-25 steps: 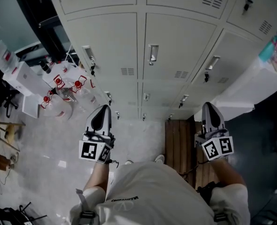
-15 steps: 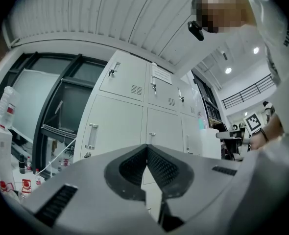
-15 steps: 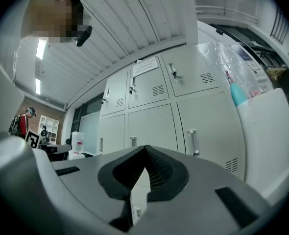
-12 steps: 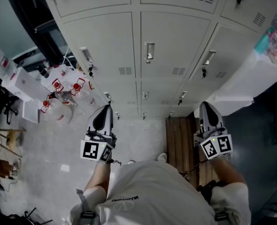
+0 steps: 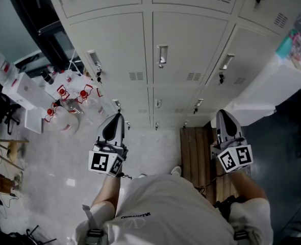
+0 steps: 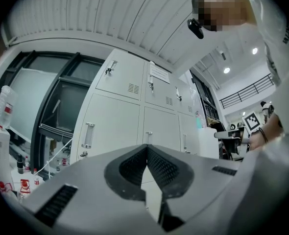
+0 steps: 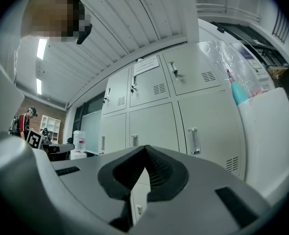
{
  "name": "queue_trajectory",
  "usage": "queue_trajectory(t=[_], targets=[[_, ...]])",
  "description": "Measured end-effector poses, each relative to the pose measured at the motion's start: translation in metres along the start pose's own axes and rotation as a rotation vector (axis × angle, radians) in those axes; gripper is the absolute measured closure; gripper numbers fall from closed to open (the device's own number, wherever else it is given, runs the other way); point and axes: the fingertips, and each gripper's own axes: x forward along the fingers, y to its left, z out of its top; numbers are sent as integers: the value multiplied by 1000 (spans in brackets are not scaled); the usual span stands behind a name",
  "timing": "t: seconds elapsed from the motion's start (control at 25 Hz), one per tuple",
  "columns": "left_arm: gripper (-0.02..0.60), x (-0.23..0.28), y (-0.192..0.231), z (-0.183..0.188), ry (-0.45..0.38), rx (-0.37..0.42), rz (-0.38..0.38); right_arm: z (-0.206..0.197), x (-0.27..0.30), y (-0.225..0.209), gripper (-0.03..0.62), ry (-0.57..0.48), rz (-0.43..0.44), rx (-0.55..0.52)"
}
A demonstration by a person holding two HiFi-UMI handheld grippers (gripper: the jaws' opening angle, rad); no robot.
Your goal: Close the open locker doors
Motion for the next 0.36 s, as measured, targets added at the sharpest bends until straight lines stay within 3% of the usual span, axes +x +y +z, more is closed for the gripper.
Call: queue_trajectory(t=[0.36], targets=[[578,4,-2,-5,3,-2,-3,-1,3,1,586,3,10,1]])
